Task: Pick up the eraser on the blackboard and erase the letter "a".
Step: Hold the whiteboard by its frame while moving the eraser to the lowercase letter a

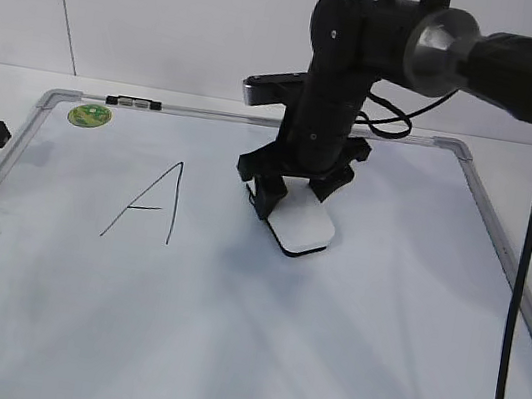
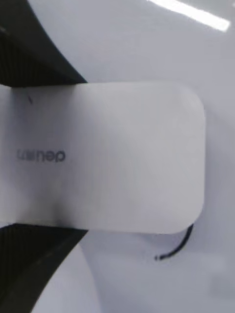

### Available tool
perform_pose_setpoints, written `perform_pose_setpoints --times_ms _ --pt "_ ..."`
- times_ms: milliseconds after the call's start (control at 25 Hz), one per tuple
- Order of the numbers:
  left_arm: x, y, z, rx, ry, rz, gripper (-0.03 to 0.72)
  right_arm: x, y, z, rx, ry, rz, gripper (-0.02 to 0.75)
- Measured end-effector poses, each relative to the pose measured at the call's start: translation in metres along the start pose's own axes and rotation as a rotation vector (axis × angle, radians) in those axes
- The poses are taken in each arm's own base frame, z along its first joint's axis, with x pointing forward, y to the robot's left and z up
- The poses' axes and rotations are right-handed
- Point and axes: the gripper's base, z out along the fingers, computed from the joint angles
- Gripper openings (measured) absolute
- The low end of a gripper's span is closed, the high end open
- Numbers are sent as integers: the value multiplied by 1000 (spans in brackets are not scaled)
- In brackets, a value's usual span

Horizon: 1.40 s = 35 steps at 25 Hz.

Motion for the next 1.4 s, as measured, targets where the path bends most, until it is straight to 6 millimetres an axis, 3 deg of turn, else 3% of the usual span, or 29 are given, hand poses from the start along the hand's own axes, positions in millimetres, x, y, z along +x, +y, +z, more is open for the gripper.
perform_pose_setpoints --times_ms 240,520,1000,1160,1400 --pt "0 0 0 0 0 0 22 -1 24 1 -23 -12 -48 522" --pt "0 0 0 0 0 0 22 -2 19 2 33 -13 -23 522" --pt "0 0 0 1 0 -1 22 3 -56 -2 108 -15 151 522" --pt "0 0 0 1 0 -1 22 5 -67 -3 115 -15 183 522" --pt "0 0 0 0 0 0 22 1 -66 -3 97 -27 185 522"
